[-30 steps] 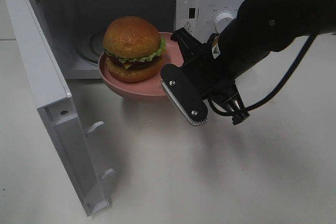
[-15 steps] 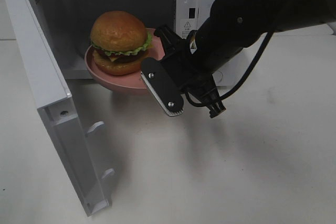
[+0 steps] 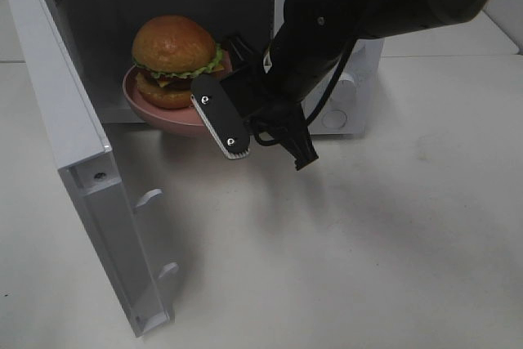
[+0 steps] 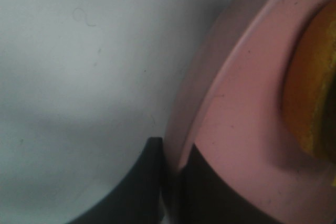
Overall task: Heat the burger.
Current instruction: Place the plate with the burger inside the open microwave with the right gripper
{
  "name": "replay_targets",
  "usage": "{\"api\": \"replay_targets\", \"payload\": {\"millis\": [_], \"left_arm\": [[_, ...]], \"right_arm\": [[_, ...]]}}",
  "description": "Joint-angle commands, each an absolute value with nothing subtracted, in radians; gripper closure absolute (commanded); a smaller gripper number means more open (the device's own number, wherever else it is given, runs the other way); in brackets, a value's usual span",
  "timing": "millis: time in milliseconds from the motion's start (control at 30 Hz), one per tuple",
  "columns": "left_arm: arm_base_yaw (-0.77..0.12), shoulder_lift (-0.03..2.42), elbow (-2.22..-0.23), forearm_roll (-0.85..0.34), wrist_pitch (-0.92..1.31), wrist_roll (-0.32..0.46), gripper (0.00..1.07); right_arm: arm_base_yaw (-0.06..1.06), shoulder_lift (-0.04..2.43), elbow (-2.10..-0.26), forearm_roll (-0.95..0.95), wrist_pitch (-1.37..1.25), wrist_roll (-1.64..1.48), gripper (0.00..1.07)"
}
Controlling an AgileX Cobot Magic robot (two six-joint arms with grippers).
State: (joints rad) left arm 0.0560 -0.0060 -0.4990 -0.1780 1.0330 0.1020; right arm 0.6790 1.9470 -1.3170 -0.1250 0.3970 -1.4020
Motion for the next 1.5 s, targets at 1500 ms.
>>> {"api": "replay_targets", "payload": {"millis": [1500], "left_arm": [[0.059, -0.015, -0.496, -0.183, 1.028, 0.102, 0.07]], "right_arm": [[0.669, 2.302, -1.867, -0.276, 0.520, -1.149, 0.90]]}}
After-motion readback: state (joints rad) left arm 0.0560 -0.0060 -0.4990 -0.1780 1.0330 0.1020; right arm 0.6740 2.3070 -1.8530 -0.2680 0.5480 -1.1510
